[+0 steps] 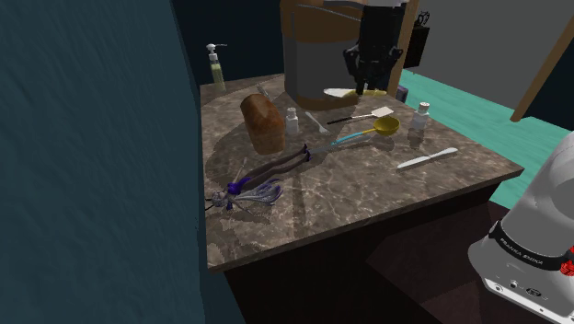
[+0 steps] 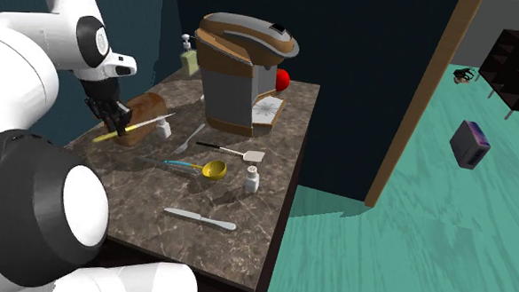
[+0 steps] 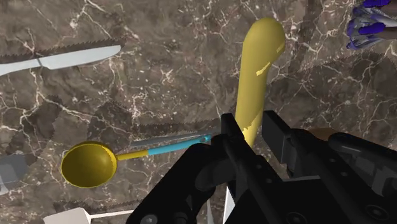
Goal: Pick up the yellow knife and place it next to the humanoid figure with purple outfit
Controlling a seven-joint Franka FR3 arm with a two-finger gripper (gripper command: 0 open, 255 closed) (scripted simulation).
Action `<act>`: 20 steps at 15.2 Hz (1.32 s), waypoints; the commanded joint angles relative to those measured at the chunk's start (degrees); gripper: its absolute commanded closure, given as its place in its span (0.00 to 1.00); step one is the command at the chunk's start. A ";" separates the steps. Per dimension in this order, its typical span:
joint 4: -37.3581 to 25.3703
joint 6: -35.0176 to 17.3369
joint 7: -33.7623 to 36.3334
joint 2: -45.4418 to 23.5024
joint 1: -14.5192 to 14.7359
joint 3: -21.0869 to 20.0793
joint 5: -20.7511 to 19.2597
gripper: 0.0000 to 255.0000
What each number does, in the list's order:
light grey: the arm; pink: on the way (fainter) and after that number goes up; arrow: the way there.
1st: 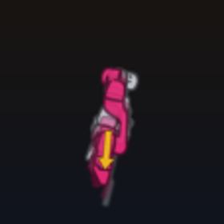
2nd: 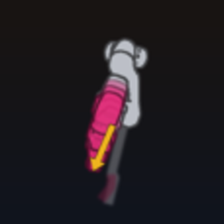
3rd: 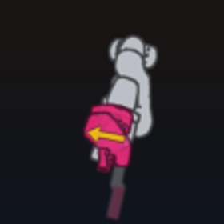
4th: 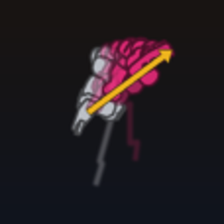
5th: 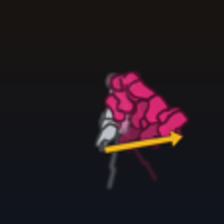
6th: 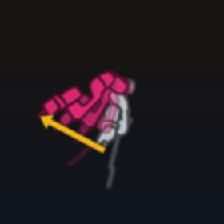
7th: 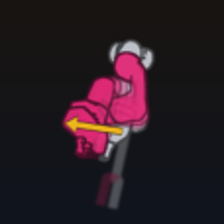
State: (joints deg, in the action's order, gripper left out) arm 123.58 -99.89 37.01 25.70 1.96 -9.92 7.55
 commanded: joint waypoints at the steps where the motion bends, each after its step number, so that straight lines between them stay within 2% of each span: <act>1: -0.54 -0.20 3.31 -0.39 1.13 -2.44 0.89 1.00; 5: -2.43 -0.69 8.91 -2.14 2.87 -6.66 2.01 1.00; 20: 8.56 -12.28 8.23 -2.75 3.26 -7.76 2.81 1.00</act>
State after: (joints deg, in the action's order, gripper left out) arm 131.41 -111.30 45.29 23.05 5.19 -17.60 10.31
